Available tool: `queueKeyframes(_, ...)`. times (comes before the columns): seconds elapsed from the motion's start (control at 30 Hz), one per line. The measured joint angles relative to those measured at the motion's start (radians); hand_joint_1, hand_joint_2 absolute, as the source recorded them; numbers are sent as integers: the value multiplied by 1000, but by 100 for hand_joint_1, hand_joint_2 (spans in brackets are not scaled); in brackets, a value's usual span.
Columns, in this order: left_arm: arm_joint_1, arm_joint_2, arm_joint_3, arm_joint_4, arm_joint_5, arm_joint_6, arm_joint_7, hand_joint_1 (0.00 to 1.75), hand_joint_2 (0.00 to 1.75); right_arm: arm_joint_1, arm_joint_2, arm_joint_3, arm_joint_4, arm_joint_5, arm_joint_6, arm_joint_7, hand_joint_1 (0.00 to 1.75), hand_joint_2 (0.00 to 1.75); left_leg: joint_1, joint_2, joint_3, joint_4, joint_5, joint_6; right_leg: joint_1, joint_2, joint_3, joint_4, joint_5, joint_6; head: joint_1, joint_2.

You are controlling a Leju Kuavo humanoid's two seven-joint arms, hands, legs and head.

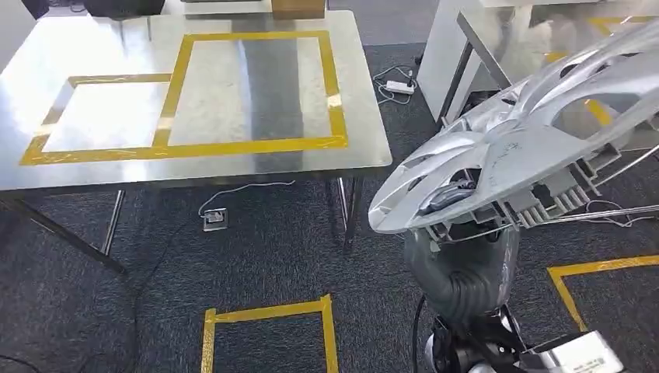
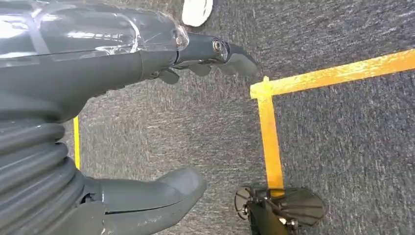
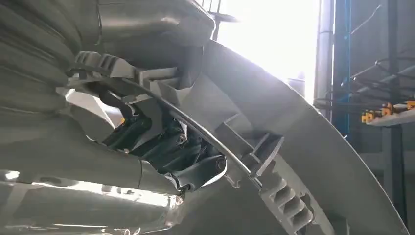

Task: Take the parts from the cabinet and place them on the table.

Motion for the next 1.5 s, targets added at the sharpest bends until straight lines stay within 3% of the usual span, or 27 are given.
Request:
queueKeyframes(0.2,0,3,0,0,0,0,0,0,175,0,0,0,0,-1,0,-3,175,175,-8,0,1,-3,-6,13,-7,0,4,-6,-4,16,-3,0)
queueKeyframes(0.27,0,3,0,0,0,-1,0,0,175,-1,0,0,-1,-1,0,-3,175,175,4,1,20,-20,-1,21,-7,0,-1,22,-24,24,1,0)
queueKeyframes(0.3,-1,2,0,0,0,-2,0,0,175,-3,0,0,-1,-1,0,-3,175,175,4,3,23,-21,-4,25,-7,0,-31,81,-55,25,9,0)
queueKeyframes(0.37,0,2,0,0,0,-2,0,0,175,-1,0,0,0,-1,0,-4,175,175,3,6,30,-21,-12,29,-11,0,-126,254,-120,30,19,0)
queueKeyframes(0.4,0,3,0,0,0,-2,0,0,175,1,0,0,1,-1,1,-4,175,175,3,6,35,-20,-17,28,-11,0,-161,306,-126,32,18,0)
queueKeyframes(0.43,1,3,0,0,0,-3,0,0,175,2,0,0,4,-2,0,-4,175,175,3,6,42,-20,-22,26,-11,-1,-172,310,-108,32,20,0)
queueKeyframes(0.47,1,3,0,0,0,-3,0,0,175,1,0,0,7,-2,0,-4,175,175,3,5,52,-20,-28,23,-12,-1,-164,276,-69,30,21,0)
queueKeyframes(0.53,1,2,0,0,0,-5,0,0,175,1,0,0,8,-2,0,-4,175,175,3,2,77,-20,-44,16,-11,0,-101,110,48,21,25,0)
queueKeyframes(0.57,2,1,0,0,0,-5,0,0,175,1,0,0,8,-2,0,-4,175,175,4,2,79,-23,-53,12,-10,3,-75,50,68,14,27,0)
queueKeyframes(0.63,-2,1,0,0,0,-6,0,0,175,-2,0,1,8,-2,1,-4,175,175,1,1,79,-18,-59,-1,-3,-2,-57,21,40,3,22,0)
queueKeyframes(0.7,-1,0,0,0,0,-6,0,0,175,2,-1,0,8,-2,0,-4,175,175,3,0,82,-23,-63,-9,1,-1,-60,25,35,-6,15,0)
queueKeyframes(0.77,-1,2,0,0,0,-6,0,0,175,1,2,0,7,-2,0,-5,175,175,1,3,89,-7,-80,-23,-9,-6,-34,3,33,-14,18,0)
queueKeyframes(0.8,-3,2,0,0,0,-6,0,0,175,-1,3,0,7,-2,0,-5,175,175,4,3,61,46,-102,-28,-11,-10,-24,-1,28,-23,4,0)
queueKeyframes(0.87,-2,2,0,0,0,-7,0,0,175,-1,3,1,8,-1,1,-6,175,175,11,3,-45,214,-157,-36,-11,-15,-11,-1,14,-27,-10,0)
queueKeyframes(0.9,1,2,0,0,0,-7,0,0,175,0,3,1,8,-2,0,-6,175,175,14,4,-94,279,-166,-40,-11,-15,-3,-1,6,-26,-11,0)
queueKeyframes(0.93,4,2,0,0,0,-8,1,0,175,2,3,2,8,-2,0,-6,175,175,15,5,-122,301,-151,-42,-12,-15,7,-1,-3,-24,-13,0)
queueKeyframes(1.0,5,4,0,0,0,-8,1,0,175,2,3,2,9,-1,0,-6,175,175,17,8,-112,214,-49,-43,-15,-15,37,0,-25,-17,-21,0)
queueKeyframes(1.03,5,5,0,0,0,-7,1,0,175,2,3,2,9,-1,0,-6,175,175,19,11,-82,125,18,-42,-17,-15,57,0,-39,-11,-24,0)
queueKeyframes(1.07,5,5,0,0,0,-7,1,0,175,2,5,3,9,-1,0,-6,175,175,19,19,-60,57,55,-42,-19,-16,73,0,-54,-4,-27,0)
queueKeyframes(1.1,6,3,0,0,-1,-8,3,0,175,0,5,3,10,-1,0,-6,175,175,8,24,-50,66,37,-39,-11,-15,73,0,-64,6,-36,0)
queueKeyframes(1.13,4,3,0,0,0,-8,3,0,175,-2,5,2,10,0,1,-7,175,175,12,23,-34,32,11,-28,-12,-13,73,3,-67,13,-39,0)
queueKeyframes(1.23,4,4,0,0,-1,-8,4,0,175,-2,4,3,10,-1,1,-7,175,175,12,17,-31,34,-5,-5,-14,-14,74,11,-62,24,-28,0)
queueKeyframes(1.3,4,4,1,0,-1,-8,4,0,175,-3,4,2,10,-1,1,-7,175,175,15,17,-5,23,-17,9,-15,-11,34,100,-60,28,-16,0)
queueKeyframes(1.37,4,4,0,0,-1,-8,4,0,175,-7,5,2,10,0,1,-7,175,175,12,16,12,23,-33,14,-12,-11,-60,237,-107,30,-2,0)
queueKeyframes(1.43,4,4,0,0,-1,-8,4,0,175,-2,4,2,12,-1,1,-7,175,175,5,16,34,23,-52,19,-10,-11,-137,312,-154,26,6,0)
queueKeyframes(1.47,5,4,0,0,-1,-8,4,0,175,0,4,2,14,-2,1,-7,175,175,2,14,48,23,-61,20,-8,-11,-151,304,-146,19,10,0)
queueKeyframes(1.5,5,4,1,0,-1,-8,4,0,175,0,4,2,16,-2,1,-7,175,175,-4,11,66,23,-73,22,-3,-10,-151,262,-106,8,14,0)
